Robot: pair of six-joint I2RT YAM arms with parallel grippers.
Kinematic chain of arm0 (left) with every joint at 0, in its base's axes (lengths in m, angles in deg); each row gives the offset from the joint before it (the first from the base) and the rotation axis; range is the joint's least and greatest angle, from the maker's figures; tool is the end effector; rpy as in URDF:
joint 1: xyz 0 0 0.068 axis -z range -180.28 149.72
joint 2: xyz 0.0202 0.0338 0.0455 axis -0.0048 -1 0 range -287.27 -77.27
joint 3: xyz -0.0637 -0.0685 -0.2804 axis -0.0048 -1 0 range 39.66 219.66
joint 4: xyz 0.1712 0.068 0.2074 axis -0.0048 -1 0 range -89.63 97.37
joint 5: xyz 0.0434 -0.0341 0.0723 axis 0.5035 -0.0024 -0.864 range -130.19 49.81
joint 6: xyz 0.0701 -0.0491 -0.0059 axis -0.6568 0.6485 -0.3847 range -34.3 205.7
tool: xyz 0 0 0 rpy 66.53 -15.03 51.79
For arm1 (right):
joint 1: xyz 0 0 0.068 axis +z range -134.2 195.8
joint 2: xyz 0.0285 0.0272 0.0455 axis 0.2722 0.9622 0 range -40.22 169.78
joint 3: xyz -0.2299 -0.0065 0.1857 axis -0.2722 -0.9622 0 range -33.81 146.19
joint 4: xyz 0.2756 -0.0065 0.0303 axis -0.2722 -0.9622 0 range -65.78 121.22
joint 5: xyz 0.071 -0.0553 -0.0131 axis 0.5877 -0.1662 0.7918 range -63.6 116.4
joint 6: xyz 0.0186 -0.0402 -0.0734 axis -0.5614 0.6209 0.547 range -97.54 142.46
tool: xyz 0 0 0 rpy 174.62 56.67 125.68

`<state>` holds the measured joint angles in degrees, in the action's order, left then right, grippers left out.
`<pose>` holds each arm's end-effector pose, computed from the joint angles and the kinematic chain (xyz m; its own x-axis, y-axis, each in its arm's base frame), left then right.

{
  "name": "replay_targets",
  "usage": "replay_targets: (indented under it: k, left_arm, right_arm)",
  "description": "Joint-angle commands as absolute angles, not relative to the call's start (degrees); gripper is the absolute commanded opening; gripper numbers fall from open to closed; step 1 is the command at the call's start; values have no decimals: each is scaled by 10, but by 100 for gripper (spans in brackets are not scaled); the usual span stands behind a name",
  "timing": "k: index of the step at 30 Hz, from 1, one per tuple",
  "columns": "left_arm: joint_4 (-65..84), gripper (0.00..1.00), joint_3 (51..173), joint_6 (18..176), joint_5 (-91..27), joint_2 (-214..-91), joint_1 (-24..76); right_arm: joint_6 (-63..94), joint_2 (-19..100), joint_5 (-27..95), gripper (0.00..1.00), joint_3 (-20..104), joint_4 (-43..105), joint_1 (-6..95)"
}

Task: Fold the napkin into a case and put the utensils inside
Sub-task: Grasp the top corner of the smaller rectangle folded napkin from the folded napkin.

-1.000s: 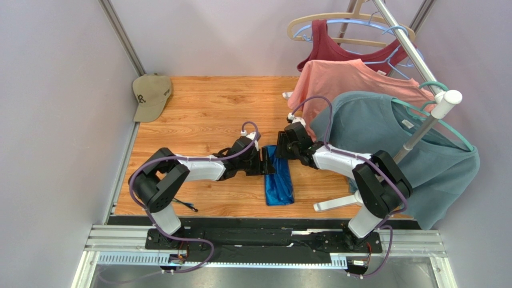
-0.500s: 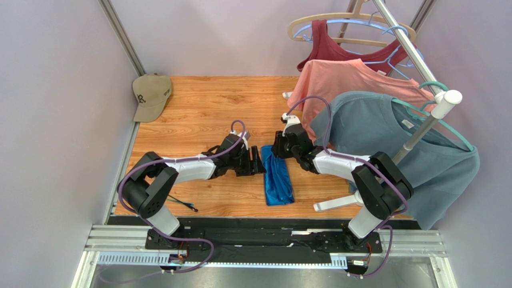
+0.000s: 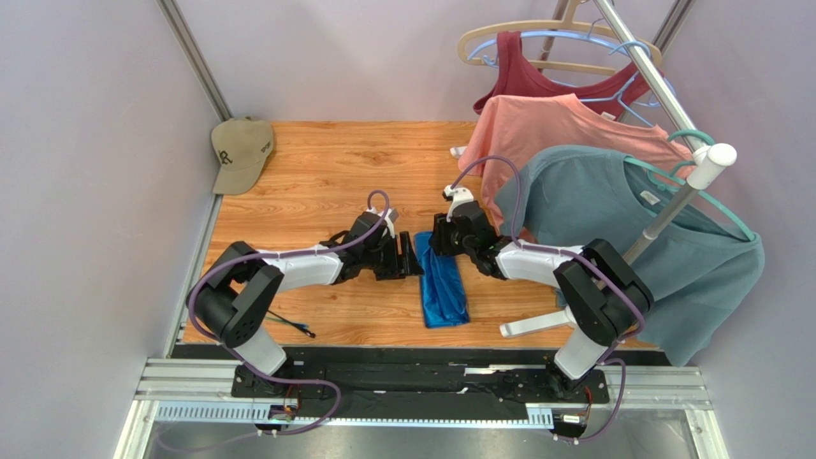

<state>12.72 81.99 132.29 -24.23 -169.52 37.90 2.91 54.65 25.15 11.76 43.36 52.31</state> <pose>0.2627 -0.2329 0.1360 -0.9227 -0.1630 -0.3494 0.1135 0.7513 -0.6502 0.3064 0.2247 0.1501 -0.6520 -0.0664 -0.7553 -0.3848 0.8873 0.2542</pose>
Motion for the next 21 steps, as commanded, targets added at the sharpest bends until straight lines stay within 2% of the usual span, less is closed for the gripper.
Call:
replay_targets:
  k: [1, 8, 12, 13, 16, 21]
  left_arm:
    - [131, 70, 830, 1310, -238, -1683, 373]
    - [99, 70, 849, 1298, -251, -1676, 366]
    - [76, 70, 870, 1284, -269, -1668, 363]
    - [75, 69, 878, 1279, -279, -1672, 363]
    - [41, 66, 910, 1254, -289, -1686, 360]
    - [22, 49, 969, 1196, -311, -1712, 360]
  right_arm:
    - [49, 549, 249, 40, 107, 478, 533]
    - [59, 556, 227, 31, 112, 479, 539]
    - [65, 557, 218, 18, 111, 481, 539]
    - [64, 557, 217, 10, 109, 484, 540]
    - [66, 554, 215, 0, 106, 487, 540]
    - [69, 540, 239, 0, 106, 475, 539]
